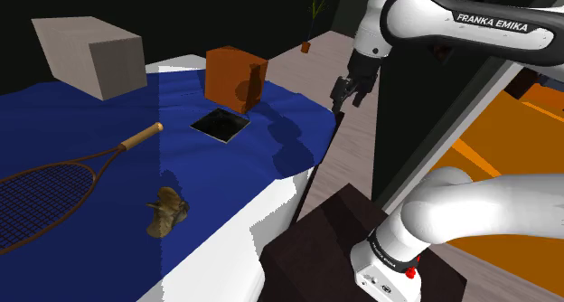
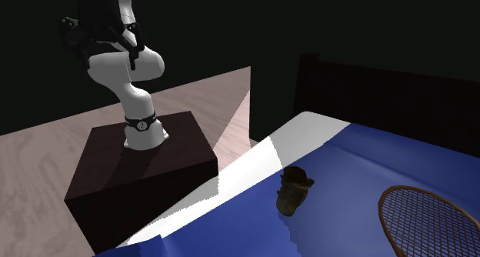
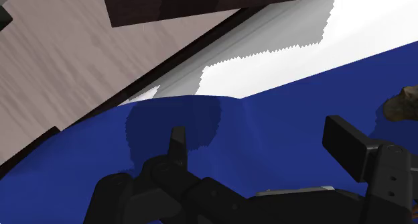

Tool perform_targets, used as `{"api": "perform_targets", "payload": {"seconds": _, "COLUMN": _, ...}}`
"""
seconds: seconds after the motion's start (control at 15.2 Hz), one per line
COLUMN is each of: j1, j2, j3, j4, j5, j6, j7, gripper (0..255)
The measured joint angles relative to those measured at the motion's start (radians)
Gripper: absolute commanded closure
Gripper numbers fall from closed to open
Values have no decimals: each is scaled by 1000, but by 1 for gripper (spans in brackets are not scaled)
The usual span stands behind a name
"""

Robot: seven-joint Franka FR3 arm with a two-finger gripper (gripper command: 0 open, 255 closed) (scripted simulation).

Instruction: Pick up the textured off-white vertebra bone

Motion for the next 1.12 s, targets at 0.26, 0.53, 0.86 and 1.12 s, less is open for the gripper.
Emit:
{"api": "perform_targets", "payload": {"seconds": 0.26, "j1": 14, "j2": 43, "j3": 48, "j4": -1, "j5": 24, "j6": 33, "j7": 57, "gripper": 0}}
{"api": "perform_targets", "payload": {"seconds": 0.53, "j1": 32, "j2": 129, "j3": 126, "j4": 8, "j5": 54, "j6": 94, "j7": 152, "gripper": 0}}
{"api": "perform_targets", "payload": {"seconds": 0.86, "j1": 49, "j2": 283, "j3": 232, "j4": 60, "j5": 75, "j6": 171, "j7": 288, "gripper": 0}}
{"api": "perform_targets", "payload": {"seconds": 1.12, "j1": 56, "j2": 402, "j3": 305, "j4": 116, "j5": 68, "j6": 213, "j7": 392, "gripper": 0}}
